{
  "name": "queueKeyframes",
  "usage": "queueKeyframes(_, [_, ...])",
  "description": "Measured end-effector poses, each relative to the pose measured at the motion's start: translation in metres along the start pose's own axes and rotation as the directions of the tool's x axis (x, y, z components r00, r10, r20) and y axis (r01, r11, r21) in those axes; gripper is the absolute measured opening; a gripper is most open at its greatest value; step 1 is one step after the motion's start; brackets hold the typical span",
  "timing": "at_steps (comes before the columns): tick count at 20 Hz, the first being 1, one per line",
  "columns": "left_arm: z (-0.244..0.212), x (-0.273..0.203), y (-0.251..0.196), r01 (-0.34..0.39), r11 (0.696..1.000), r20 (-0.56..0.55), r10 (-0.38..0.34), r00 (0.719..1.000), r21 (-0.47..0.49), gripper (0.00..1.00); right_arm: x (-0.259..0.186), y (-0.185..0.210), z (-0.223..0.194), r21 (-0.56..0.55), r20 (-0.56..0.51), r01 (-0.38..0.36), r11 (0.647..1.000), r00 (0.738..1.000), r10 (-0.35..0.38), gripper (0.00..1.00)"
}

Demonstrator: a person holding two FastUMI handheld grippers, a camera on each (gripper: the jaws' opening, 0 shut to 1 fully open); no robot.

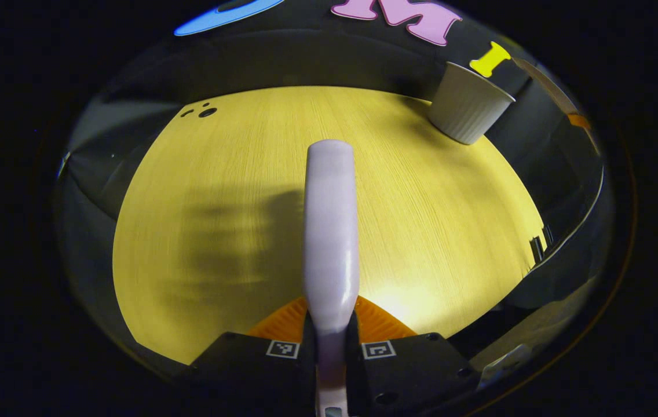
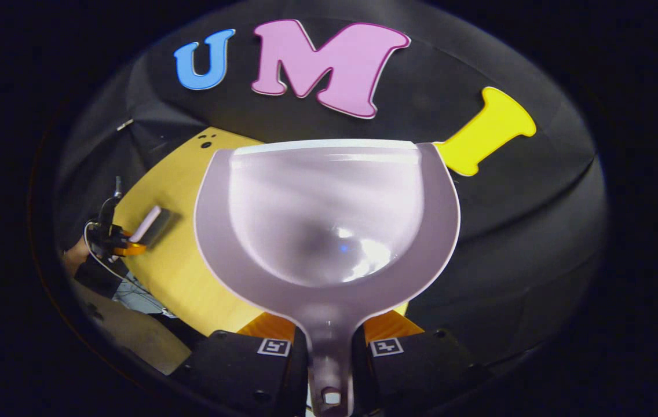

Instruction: Pick up the small broom and dustpan from the desktop, sweep the trash into the dustpan with the broom, and then empty the trash into the garbage bin.

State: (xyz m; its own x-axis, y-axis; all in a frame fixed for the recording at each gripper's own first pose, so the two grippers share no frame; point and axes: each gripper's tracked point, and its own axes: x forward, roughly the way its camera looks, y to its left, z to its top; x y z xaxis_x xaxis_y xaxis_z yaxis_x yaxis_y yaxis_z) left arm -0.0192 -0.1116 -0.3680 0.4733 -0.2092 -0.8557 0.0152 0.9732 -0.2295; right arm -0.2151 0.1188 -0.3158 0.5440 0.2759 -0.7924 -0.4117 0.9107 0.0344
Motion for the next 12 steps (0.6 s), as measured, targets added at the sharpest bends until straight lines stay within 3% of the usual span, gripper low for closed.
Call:
queueKeyframes(5, [-0.001,-0.005,-0.01,-0.043,0.999,-0.007,0.042,0.999,-0.015,0.24,0.039,0.067,-0.066,-0.018,-0.059,-0.102,0.995,0.993,0.101,0.35])
queueKeyframes(12, [0.001,0.0,-0.015,-0.079,0.997,-0.035,0.079,0.996,0.011,0.25,0.118,0.116,-0.157,0.038,-0.175,-0.158,0.987,0.971,0.163,0.35])
